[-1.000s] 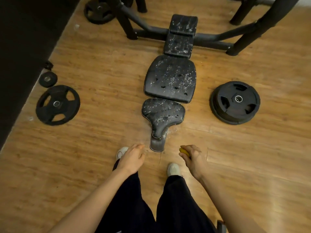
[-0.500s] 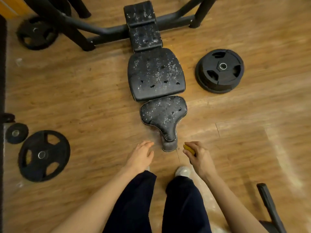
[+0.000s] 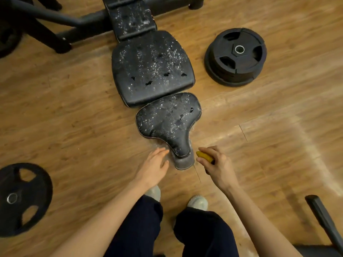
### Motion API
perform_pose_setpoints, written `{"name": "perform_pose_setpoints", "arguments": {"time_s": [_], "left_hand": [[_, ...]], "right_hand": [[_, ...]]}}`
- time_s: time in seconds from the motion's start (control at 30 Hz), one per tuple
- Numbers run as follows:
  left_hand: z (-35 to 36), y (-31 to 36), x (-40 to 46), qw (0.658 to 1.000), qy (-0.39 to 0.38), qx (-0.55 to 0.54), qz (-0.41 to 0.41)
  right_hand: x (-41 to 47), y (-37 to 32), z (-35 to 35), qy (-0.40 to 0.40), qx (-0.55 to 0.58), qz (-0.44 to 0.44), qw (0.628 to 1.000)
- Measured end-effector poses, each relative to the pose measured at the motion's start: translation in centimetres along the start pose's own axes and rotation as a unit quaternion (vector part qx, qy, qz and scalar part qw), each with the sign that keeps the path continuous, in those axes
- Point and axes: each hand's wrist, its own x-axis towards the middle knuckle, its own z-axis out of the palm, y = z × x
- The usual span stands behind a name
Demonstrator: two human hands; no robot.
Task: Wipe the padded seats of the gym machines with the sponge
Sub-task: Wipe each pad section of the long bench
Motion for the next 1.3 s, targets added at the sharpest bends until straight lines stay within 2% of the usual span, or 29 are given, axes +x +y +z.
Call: {"name": "perform_pose_setpoints", "arguments": {"time_s": [0.27, 0.47, 0.6, 0.77, 0.9, 1.13, 1.3], "left_hand": [[5.2, -5.2, 7.8, 0.994, 0.073, 0.029, 0.075], [7.6, -9.2, 12.6, 0.969, 0.170, 0.069, 0.164], [9.1, -11.3, 14.3, 0.949, 0.214, 0.075, 0.219], [11.3, -12.9, 15.9, 0.926, 0.257, 0.058, 0.271], [13.0, -13.6, 16.9, 0.909, 0.293, 0.034, 0.296], [14.2, -14.2, 18.1, 0.884, 0.334, 0.022, 0.326], [14.8, -14.3, 18.7, 0.873, 0.355, 0.010, 0.335]], "right_hand": [[4.4, 7.3, 5.4, 0.022, 0.043, -0.064, 0.997], [7.6, 10.6, 8.2, 0.015, 0.068, -0.123, 0.990], [9.1, 12.1, 9.1, 0.063, 0.058, -0.189, 0.978], [10.5, 13.2, 10.9, 0.136, 0.125, -0.219, 0.958], [11.4, 13.8, 12.5, 0.175, 0.147, -0.237, 0.944], [10.4, 14.8, 14.2, 0.182, 0.146, -0.277, 0.932], [7.3, 17.1, 15.7, 0.192, 0.089, -0.362, 0.908]]}}
